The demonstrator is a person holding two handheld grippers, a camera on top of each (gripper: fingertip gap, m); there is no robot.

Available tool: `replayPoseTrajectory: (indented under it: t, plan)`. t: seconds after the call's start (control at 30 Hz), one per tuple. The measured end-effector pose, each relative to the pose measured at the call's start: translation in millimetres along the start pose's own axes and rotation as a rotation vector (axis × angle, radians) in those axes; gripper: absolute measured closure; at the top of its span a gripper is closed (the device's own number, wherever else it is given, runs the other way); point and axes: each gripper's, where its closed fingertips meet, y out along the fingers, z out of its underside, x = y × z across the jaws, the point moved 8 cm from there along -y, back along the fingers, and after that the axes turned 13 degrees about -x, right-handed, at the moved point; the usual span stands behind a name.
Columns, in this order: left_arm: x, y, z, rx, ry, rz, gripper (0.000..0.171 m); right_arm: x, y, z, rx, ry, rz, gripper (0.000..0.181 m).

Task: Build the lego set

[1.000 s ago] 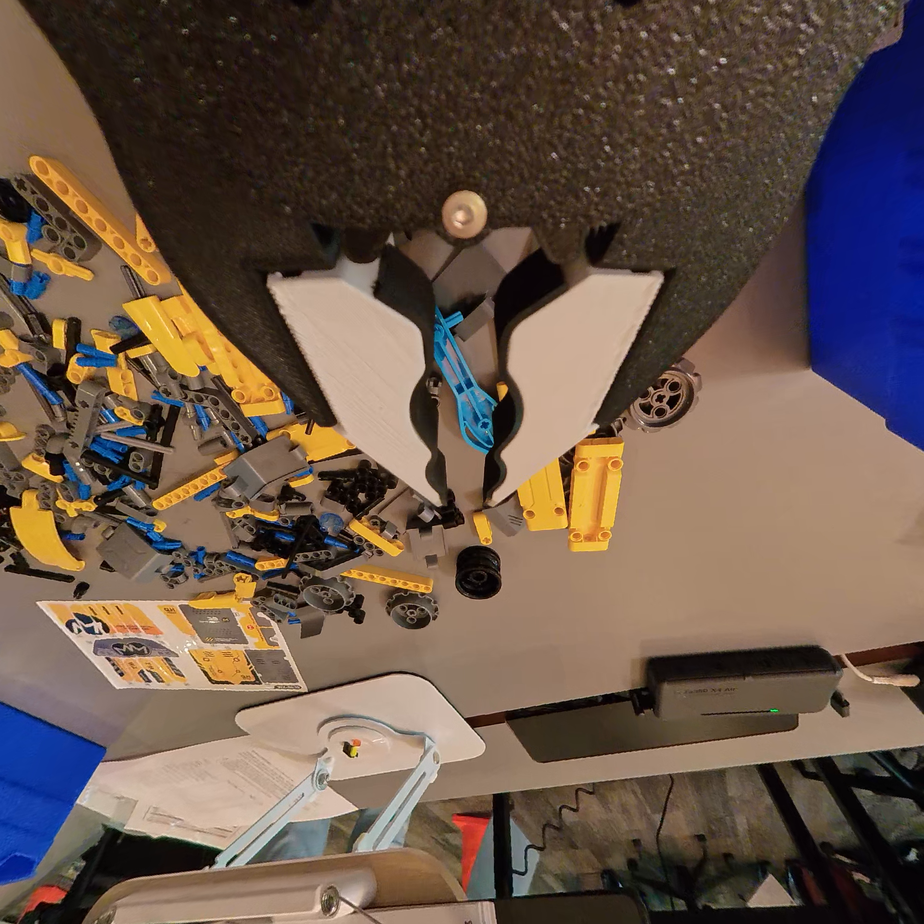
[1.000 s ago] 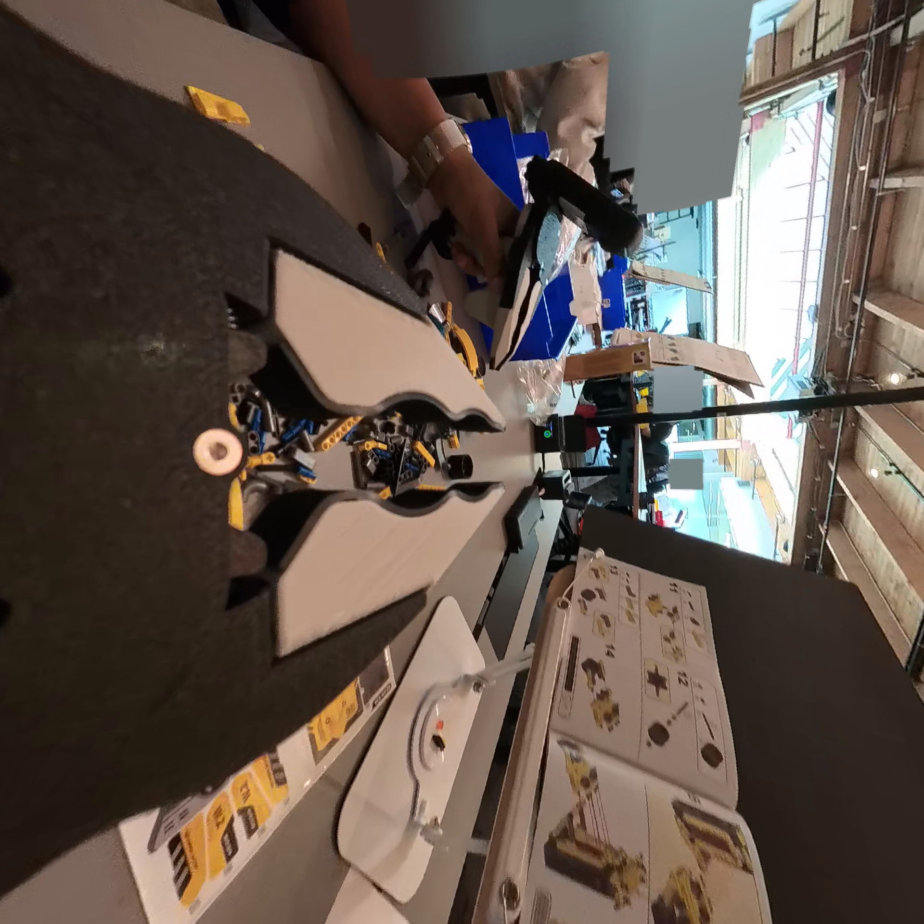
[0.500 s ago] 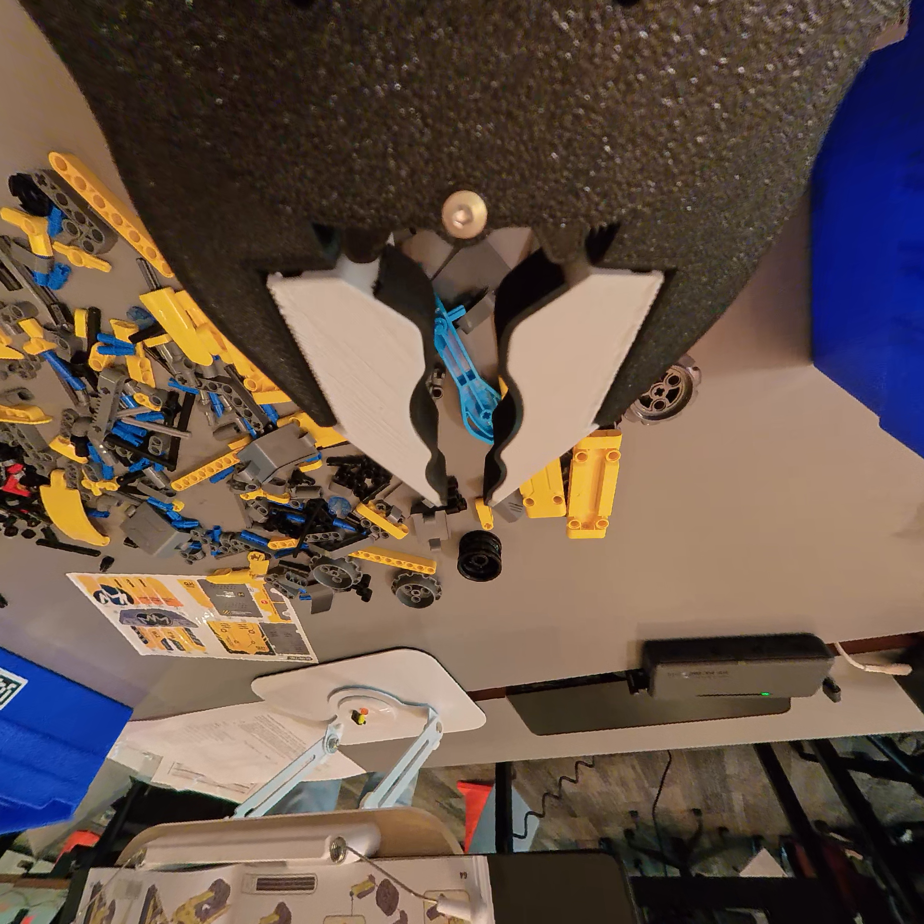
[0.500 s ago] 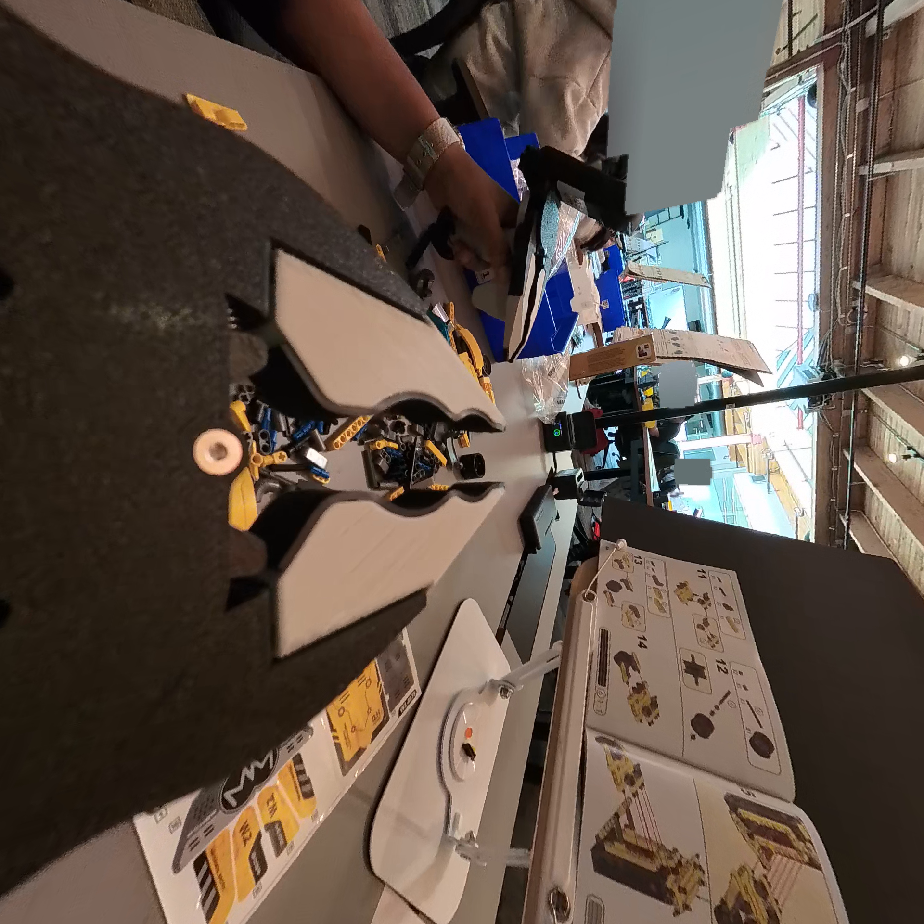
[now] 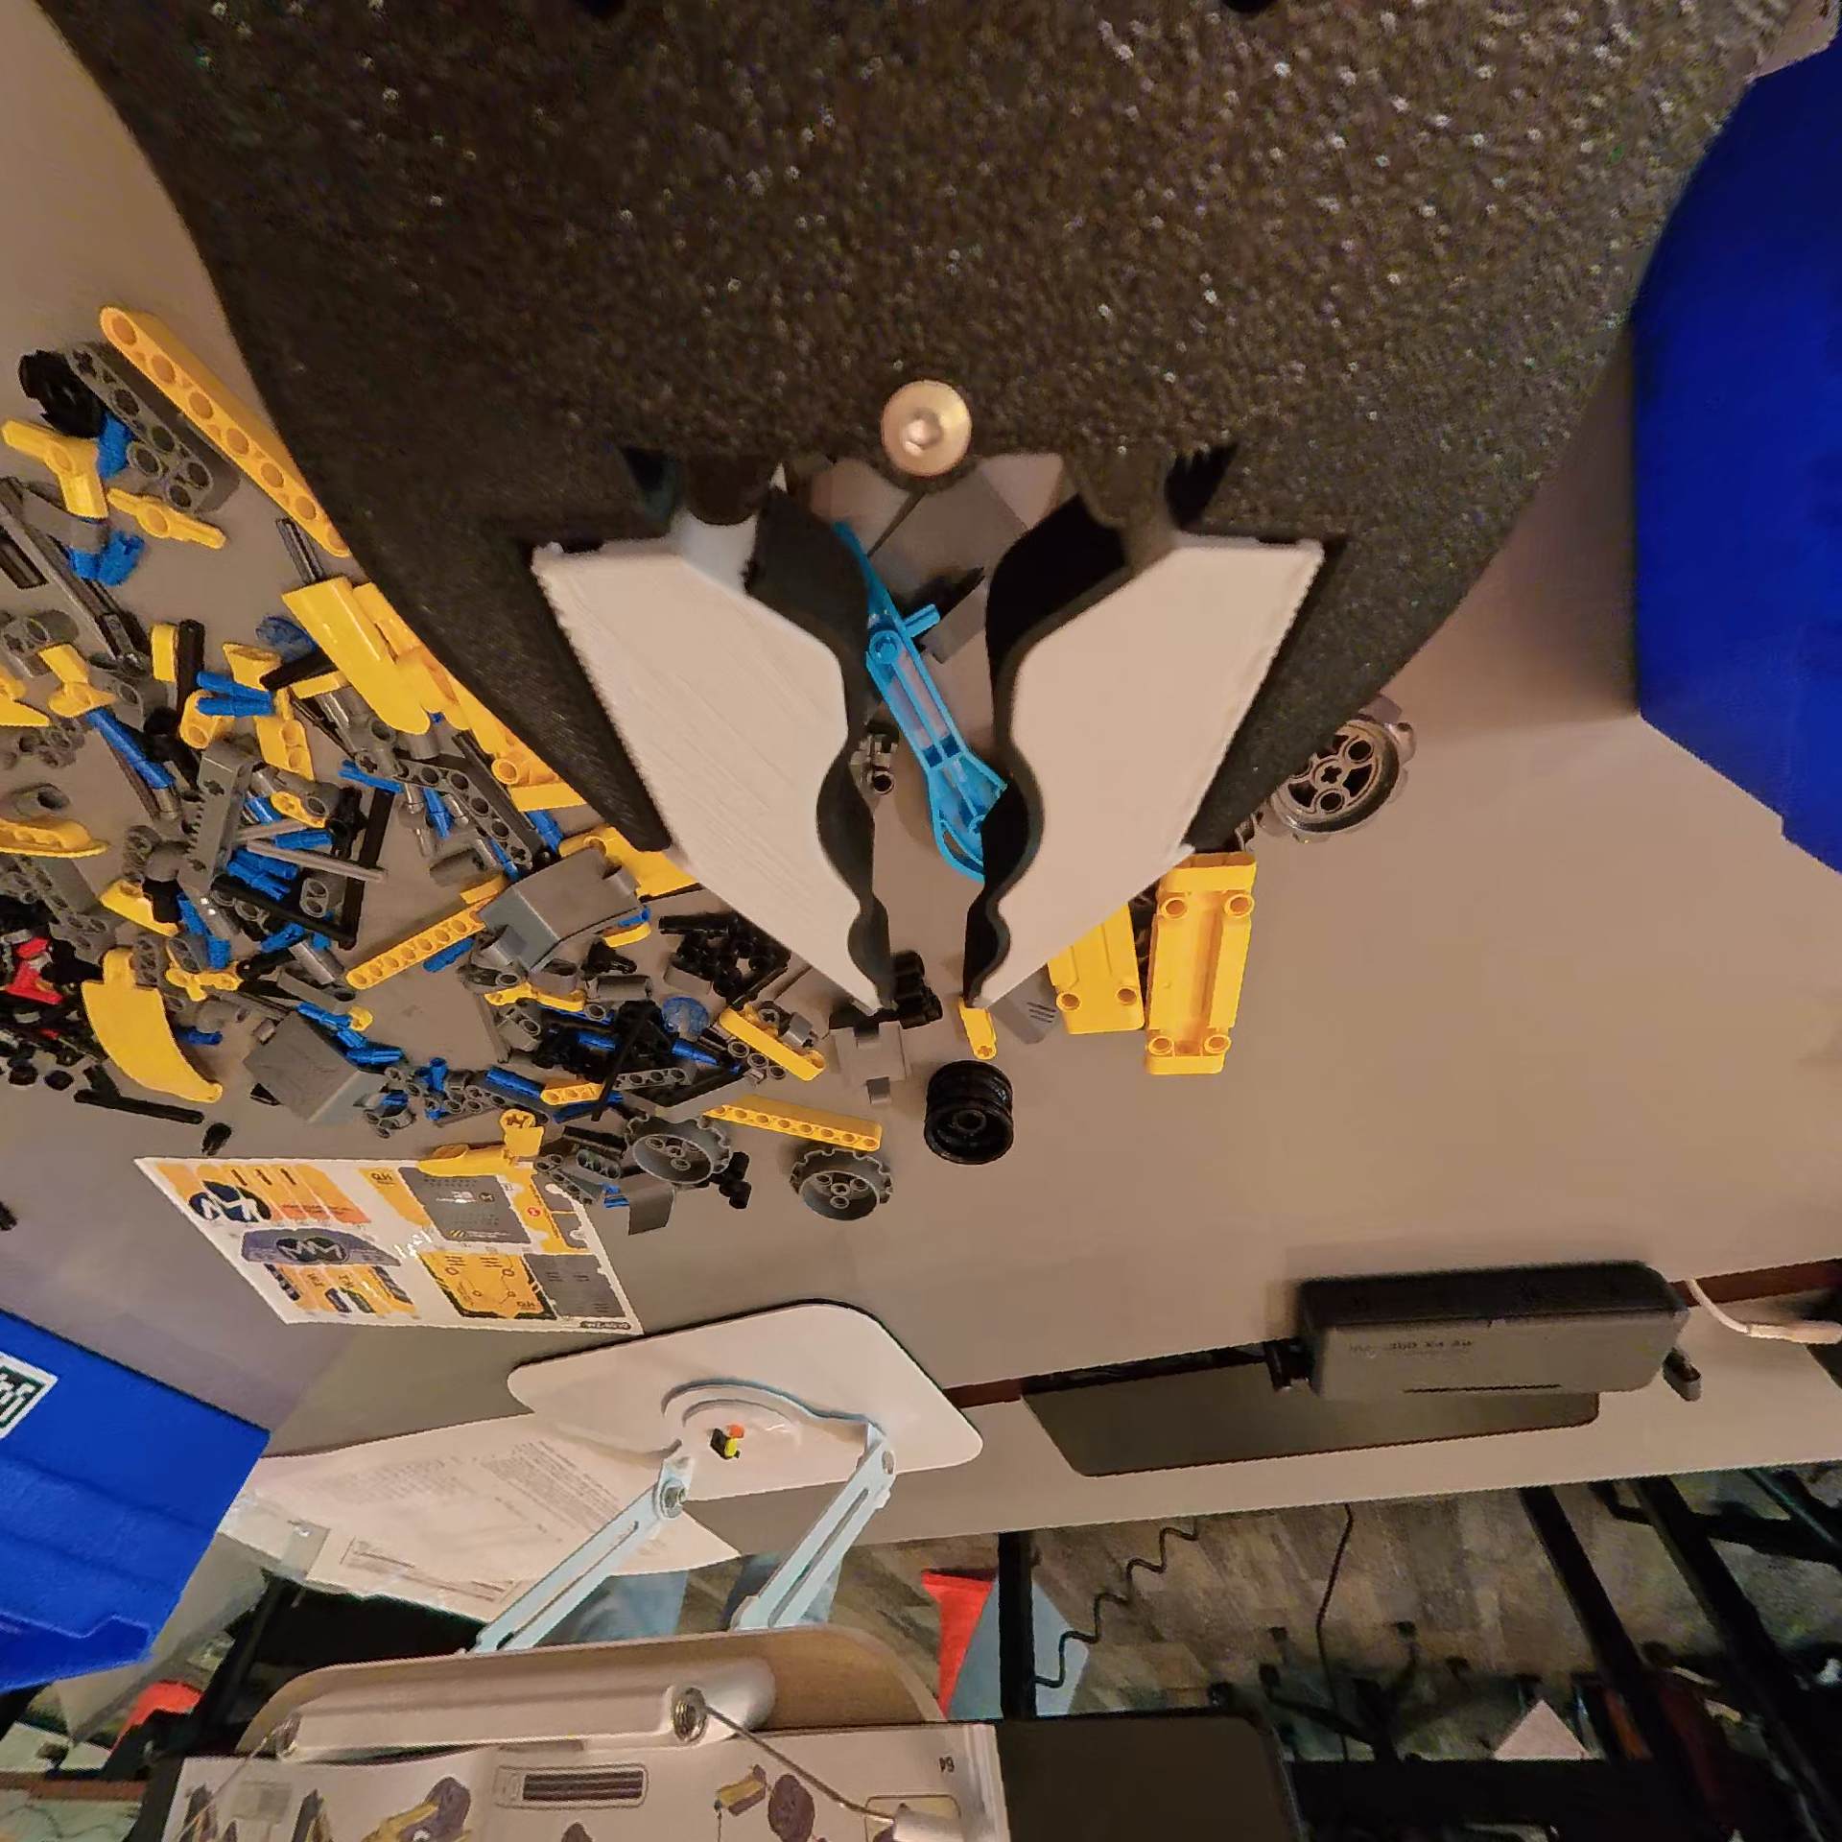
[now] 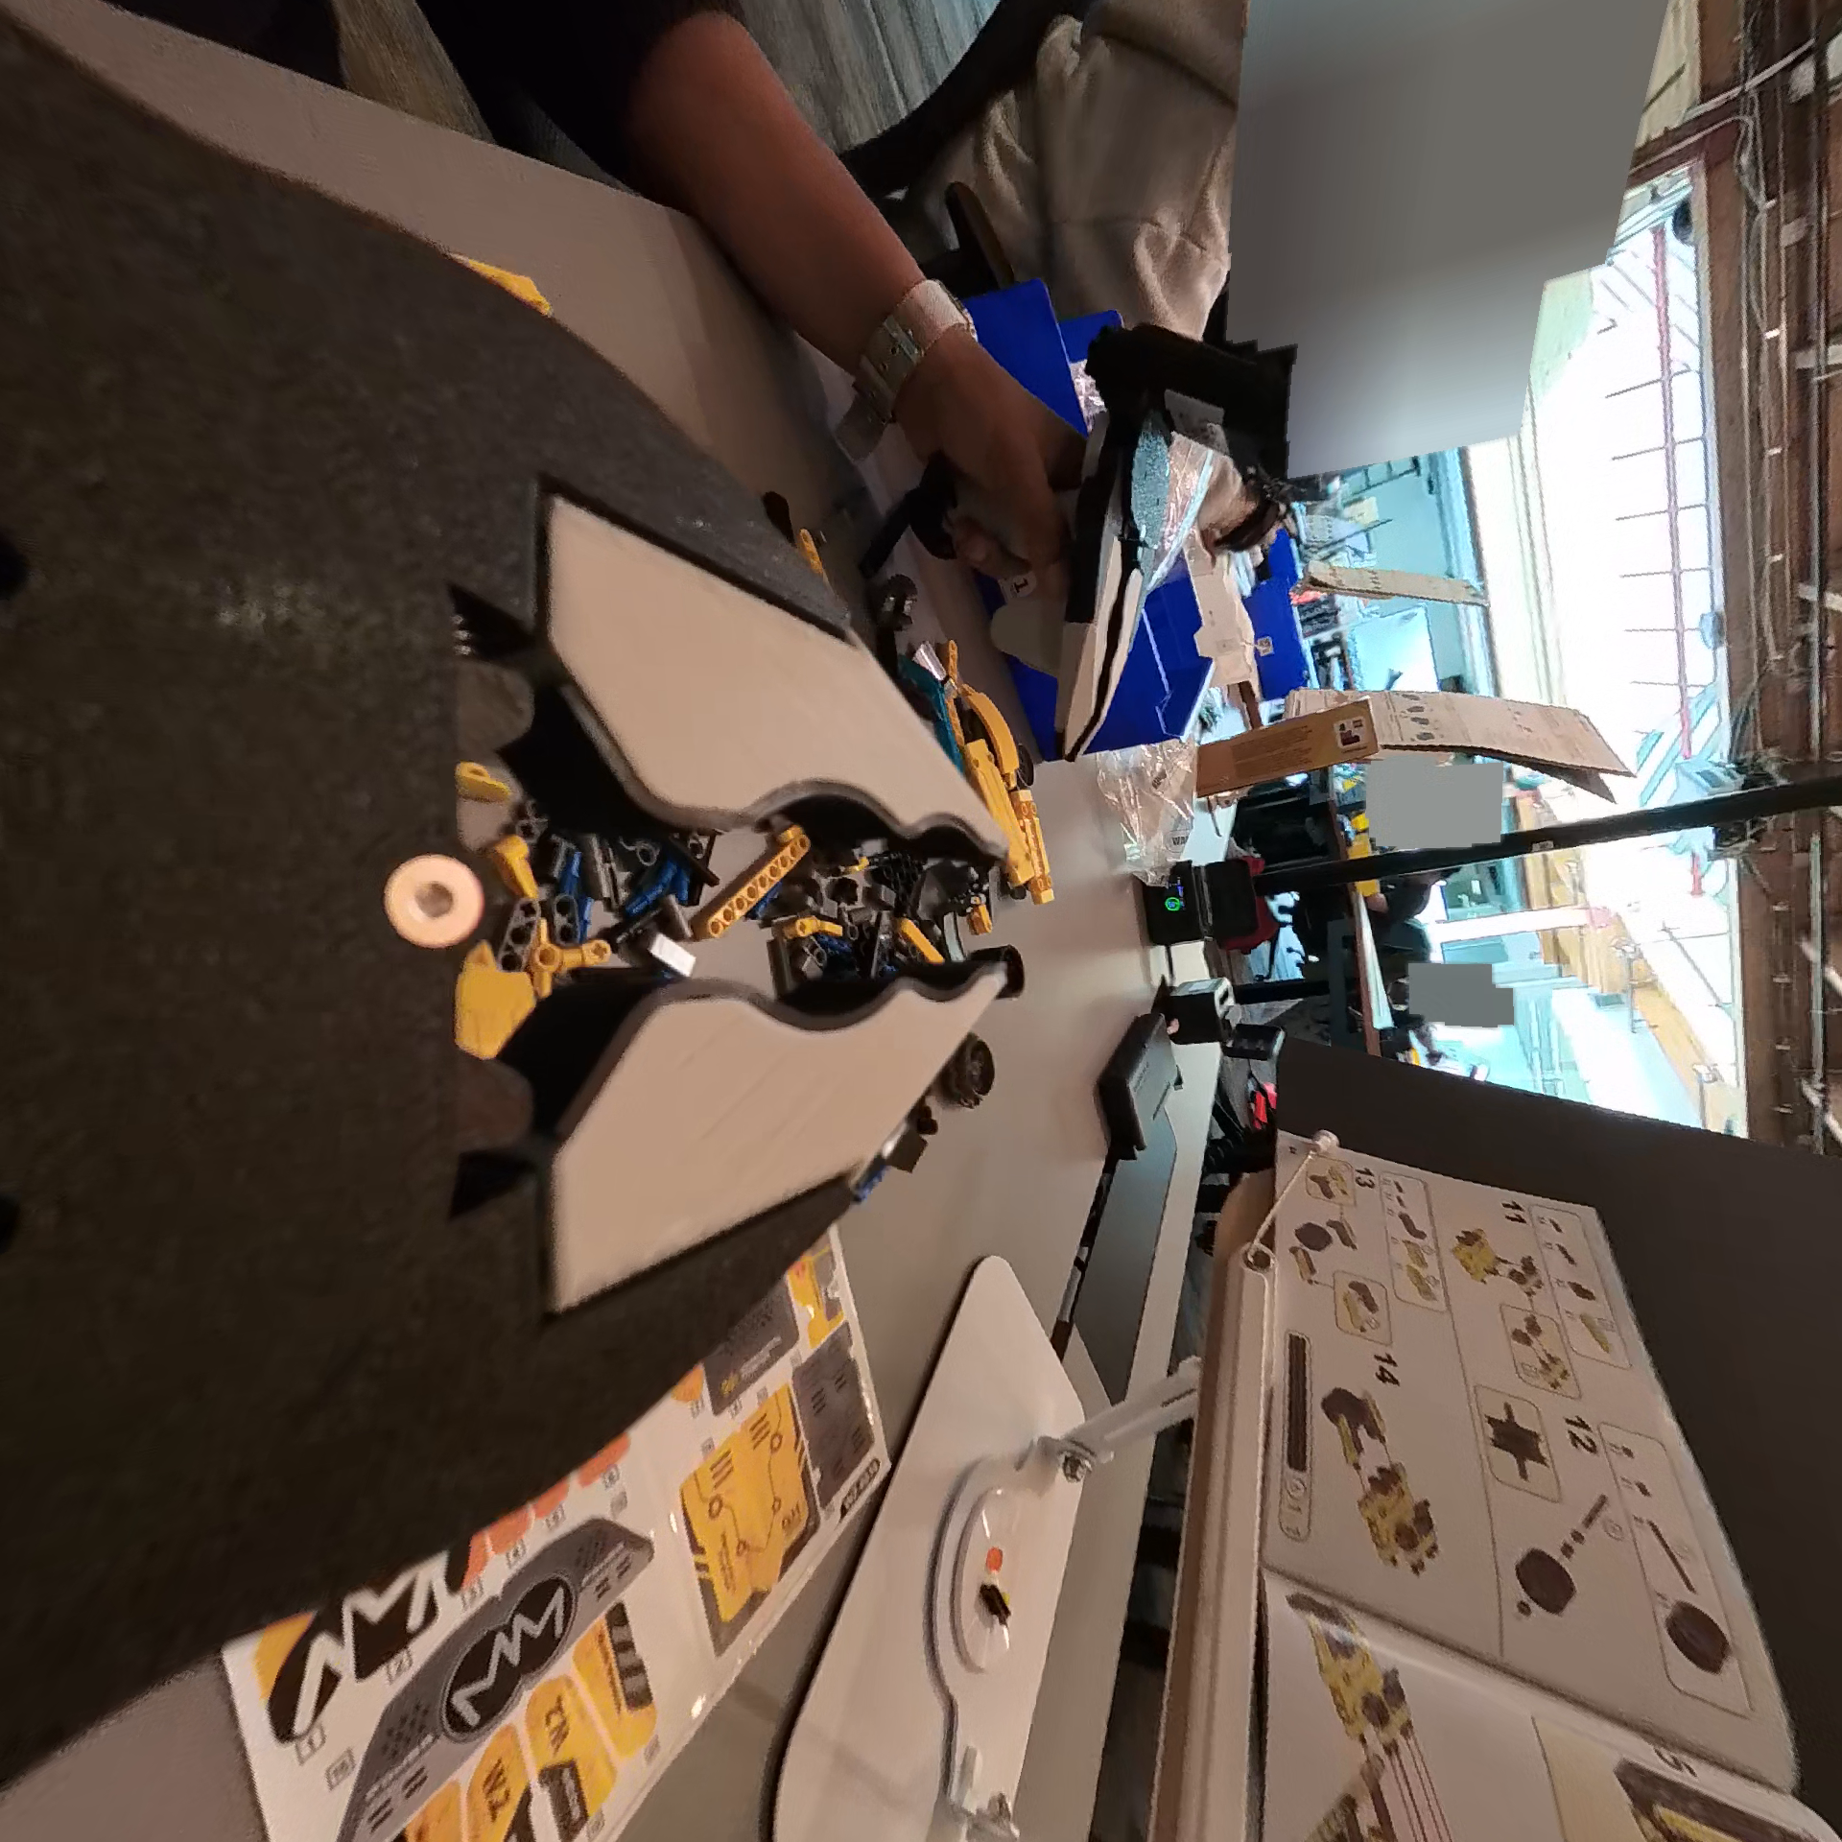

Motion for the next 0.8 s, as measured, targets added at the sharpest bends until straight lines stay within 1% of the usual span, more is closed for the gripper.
replayPoseTrajectory:
  t: [0.1, 0.2, 0.27, 0.3, 0.4, 0.5, 0.57, 0.67, 0.8]
  plan:
    - [-0.5, 0.7, 0.4, 0.002, 0.001, 0.000, 0.158, -0.1, 4.9, 11.1, 0.093, -0.006, -0.018, 0.161]
    - [-0.9, 0.3, -0.2, -0.005, -0.006, 0.005, 0.158, -8.0, 12.9, 32.9, 0.242, -0.105, -0.019, 0.161]
    - [-0.4, -0.4, -1.0, -0.010, -0.001, 0.002, 0.158, -10.9, 21.8, 45.1, 0.368, -0.084, -0.041, 0.161]
    - [0.1, -1.0, -1.3, -0.011, 0.003, 0.000, 0.158, -8.8, 28.0, 46.6, 0.407, -0.053, -0.070, 0.161]
    - [1.6, -2.0, -2.0, -0.014, 0.003, -0.001, 0.158, 1.0, 53.9, 40.8, 0.448, -0.007, -0.147, 0.159]
    - [-0.4, -1.9, -4.2, -0.023, 0.002, 0.014, 0.158, 2.7, 88.6, 44.1, 0.524, -0.061, -0.180, 0.159]
    - [-1.2, -1.8, -4.5, -0.018, 0.018, 0.011, 0.158, 0.9, 111.8, 56.6, 0.594, -0.105, -0.194, 0.159]
    - [-1.5, -2.2, -4.3, -0.007, 0.045, 0.000, 0.158, -3.5, 139.7, 84.0, 0.714, -0.145, -0.214, 0.159]
    - [-4.0, -4.1, -7.8, -0.028, 0.048, 0.014, 0.158, -13.3, 155.1, 111.9, 0.856, -0.151, -0.185, 0.159]
